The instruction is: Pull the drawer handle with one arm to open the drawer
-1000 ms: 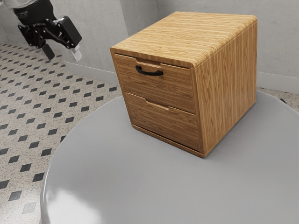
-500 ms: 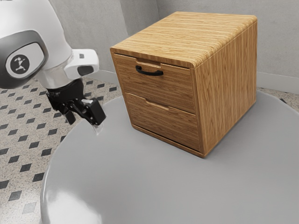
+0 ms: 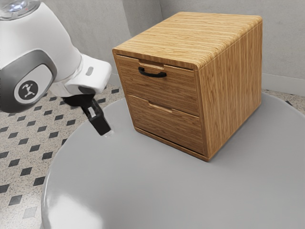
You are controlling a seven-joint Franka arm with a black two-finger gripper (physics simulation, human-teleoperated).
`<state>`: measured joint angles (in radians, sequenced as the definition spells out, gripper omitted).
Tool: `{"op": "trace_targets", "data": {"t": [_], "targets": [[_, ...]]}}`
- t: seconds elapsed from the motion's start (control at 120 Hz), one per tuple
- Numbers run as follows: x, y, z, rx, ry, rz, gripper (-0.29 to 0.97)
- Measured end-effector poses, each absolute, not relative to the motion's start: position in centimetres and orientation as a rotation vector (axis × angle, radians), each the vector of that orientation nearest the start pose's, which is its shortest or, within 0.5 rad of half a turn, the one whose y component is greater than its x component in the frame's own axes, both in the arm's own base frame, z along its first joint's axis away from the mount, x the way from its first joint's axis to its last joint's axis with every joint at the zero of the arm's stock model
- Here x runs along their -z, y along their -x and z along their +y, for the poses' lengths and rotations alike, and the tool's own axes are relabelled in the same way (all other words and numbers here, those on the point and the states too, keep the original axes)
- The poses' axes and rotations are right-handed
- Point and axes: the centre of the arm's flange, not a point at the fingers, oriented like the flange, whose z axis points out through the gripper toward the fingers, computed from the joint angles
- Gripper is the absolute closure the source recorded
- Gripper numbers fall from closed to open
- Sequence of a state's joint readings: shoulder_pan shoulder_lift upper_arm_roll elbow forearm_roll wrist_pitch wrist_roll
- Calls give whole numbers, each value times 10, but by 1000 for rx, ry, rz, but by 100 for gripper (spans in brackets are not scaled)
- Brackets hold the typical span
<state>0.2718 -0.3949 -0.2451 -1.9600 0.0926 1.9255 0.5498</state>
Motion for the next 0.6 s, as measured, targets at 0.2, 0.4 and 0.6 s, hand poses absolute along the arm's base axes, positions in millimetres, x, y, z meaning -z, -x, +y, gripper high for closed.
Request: {"op": "trace_targets", "data": {"t": [0.2,0.4,0.6], "targets": [[-673,-456,-12,386,2503,1119,0],[-669,-457,-15,347,2326,1386,0],[-668,-464,-26,347,2157,1589,0]]}}
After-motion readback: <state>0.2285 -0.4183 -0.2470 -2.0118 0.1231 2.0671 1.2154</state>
